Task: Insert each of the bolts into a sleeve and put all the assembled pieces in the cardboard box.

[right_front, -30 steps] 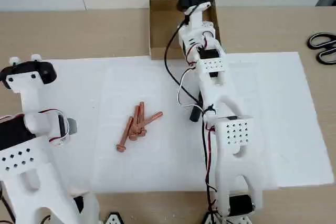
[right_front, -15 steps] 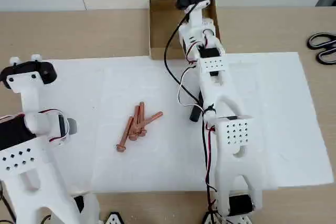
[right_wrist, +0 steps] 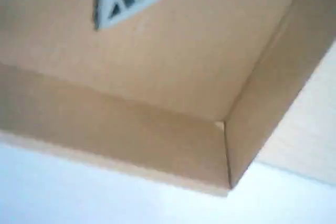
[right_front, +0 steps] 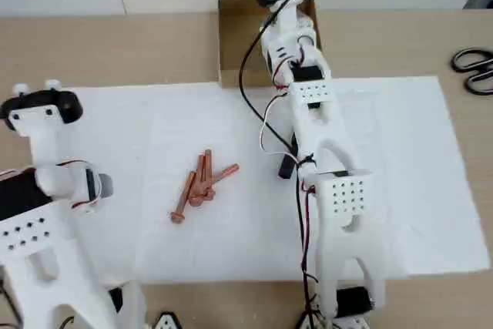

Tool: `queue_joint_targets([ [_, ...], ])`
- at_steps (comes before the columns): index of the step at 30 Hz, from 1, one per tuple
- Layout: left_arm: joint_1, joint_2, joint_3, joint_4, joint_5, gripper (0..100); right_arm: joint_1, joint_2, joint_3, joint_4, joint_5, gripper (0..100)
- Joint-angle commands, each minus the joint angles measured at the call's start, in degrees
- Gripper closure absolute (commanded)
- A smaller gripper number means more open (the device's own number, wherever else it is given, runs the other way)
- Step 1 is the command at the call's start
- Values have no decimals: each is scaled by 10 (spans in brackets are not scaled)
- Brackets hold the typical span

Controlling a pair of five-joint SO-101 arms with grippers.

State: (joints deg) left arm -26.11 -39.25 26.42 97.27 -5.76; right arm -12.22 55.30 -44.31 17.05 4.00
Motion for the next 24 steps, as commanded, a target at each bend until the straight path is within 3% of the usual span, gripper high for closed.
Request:
queue_joint_targets([
  [1,-2,-4,-3,-2,-2,795,-5,-15,-39,-9,5,818],
  [9,1,-4,-3,-2,-2,795,-4,-44,-40,5,5,818],
  [24,2,-4,-3,-3,-2,795,-15,-311,-73,490,2,818],
])
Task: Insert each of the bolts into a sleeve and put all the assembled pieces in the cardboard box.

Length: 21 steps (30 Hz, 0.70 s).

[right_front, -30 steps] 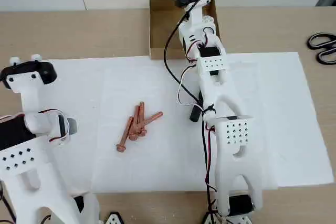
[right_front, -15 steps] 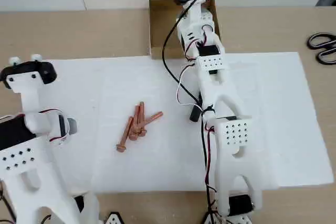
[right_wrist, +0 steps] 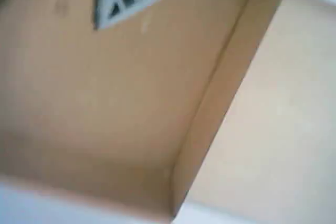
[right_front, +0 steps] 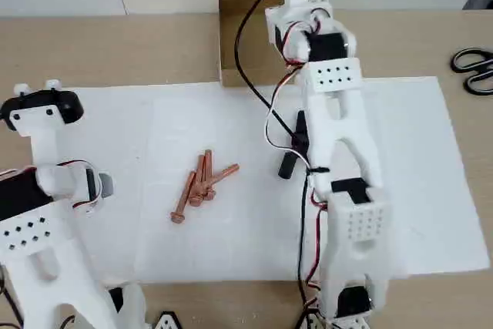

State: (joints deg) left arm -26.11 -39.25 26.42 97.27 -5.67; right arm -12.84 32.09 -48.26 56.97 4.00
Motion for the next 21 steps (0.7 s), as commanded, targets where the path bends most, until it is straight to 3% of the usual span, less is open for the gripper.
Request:
queue_joint_targets([
  [1,2,-4,-3,-3,-3,795,-11,-92,-33,131,2,818],
  [8,3,-4,-3,-3,-3,795,-24,-131,-33,375,5,818],
  [14,33,-4,-1,-4,-3,795,-7,-131,11,393,-5,819],
  [21,39,-4,21,-19,-2,795,20,-132,156,394,-107,819],
])
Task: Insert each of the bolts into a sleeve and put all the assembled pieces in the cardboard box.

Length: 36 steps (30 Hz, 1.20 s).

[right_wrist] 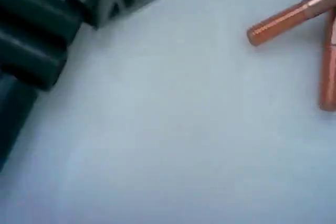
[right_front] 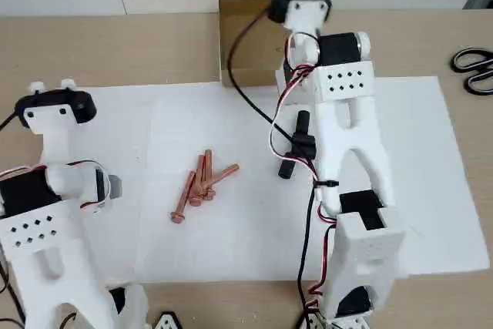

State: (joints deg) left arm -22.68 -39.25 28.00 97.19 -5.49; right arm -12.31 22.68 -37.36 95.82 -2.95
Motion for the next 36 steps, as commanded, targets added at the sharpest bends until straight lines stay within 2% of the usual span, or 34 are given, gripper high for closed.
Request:
queue_joint_targets([
  [1,4,-4,11,-21,-4,795,16,-38,73,6,-51,819],
  [7,3,-4,27,-33,-4,795,6,-38,171,5,-118,819],
  [13,4,-4,27,-33,-4,795,-35,-37,181,0,-193,819],
  [19,4,-4,27,-33,-4,795,-55,-25,182,-27,-232,819],
  [28,4,-4,27,-33,-4,795,-54,44,181,-31,-245,819],
  [36,4,-4,27,-33,-4,795,-55,83,181,-83,-245,837],
])
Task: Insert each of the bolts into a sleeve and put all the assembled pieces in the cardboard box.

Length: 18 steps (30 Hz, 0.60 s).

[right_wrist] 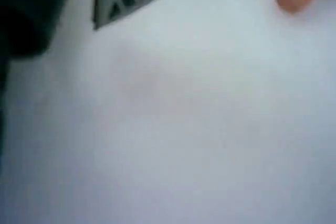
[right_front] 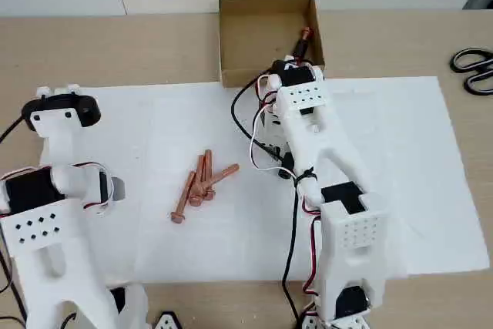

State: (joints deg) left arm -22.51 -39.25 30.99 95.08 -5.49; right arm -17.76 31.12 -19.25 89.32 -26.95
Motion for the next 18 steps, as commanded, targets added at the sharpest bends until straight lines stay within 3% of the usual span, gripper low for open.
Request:
queue_joint_targets([
  [1,3,-4,-3,-11,-4,795,-1,2,0,-25,-5,857],
  [5,3,-4,-3,-11,-4,795,-1,21,0,-49,-5,950],
  [18,3,-4,-3,-11,-4,795,-3,48,0,-44,-2,950],
])
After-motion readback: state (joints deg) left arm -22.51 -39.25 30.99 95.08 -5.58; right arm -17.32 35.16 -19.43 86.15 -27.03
